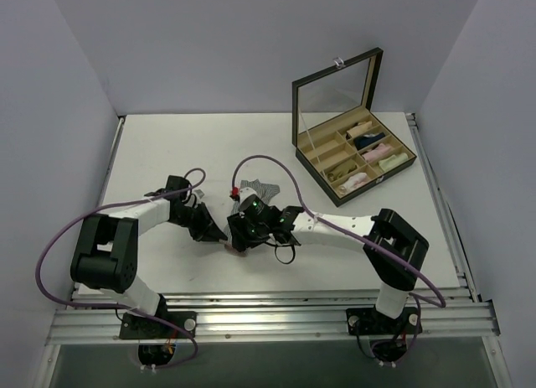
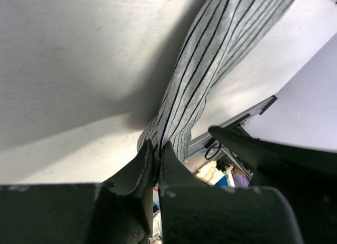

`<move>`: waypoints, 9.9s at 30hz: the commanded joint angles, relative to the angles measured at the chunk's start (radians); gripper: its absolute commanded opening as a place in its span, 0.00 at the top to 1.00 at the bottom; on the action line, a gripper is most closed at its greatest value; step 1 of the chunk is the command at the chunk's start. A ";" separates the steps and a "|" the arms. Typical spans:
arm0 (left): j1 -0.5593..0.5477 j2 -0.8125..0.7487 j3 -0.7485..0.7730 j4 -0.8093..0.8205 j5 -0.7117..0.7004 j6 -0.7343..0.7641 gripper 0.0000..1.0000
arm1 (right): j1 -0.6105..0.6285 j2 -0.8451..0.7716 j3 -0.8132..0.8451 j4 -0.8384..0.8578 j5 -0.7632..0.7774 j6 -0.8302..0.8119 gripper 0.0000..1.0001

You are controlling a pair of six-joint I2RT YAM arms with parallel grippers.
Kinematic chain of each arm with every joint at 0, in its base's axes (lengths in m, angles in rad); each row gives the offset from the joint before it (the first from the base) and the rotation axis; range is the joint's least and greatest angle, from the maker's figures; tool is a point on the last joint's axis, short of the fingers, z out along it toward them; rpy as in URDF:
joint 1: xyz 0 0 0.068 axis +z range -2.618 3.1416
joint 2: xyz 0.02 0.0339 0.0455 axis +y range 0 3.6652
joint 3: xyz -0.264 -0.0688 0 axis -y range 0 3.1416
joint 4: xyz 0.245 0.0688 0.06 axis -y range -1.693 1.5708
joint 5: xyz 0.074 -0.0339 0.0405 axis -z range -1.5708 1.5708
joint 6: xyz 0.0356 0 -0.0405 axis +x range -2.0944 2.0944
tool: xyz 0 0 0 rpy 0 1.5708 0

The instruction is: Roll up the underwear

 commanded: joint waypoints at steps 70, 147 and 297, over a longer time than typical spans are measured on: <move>0.166 0.139 0.319 -0.384 -0.115 0.047 0.52 | 0.102 0.135 0.116 -0.094 -0.131 -0.441 1.00; 0.075 0.193 0.227 -0.041 -0.057 0.004 0.43 | -0.251 0.325 0.294 -0.146 -0.547 -0.306 1.00; -0.122 0.369 0.330 -0.462 -0.382 -0.120 0.89 | 0.246 0.173 0.021 0.201 0.498 -0.448 0.55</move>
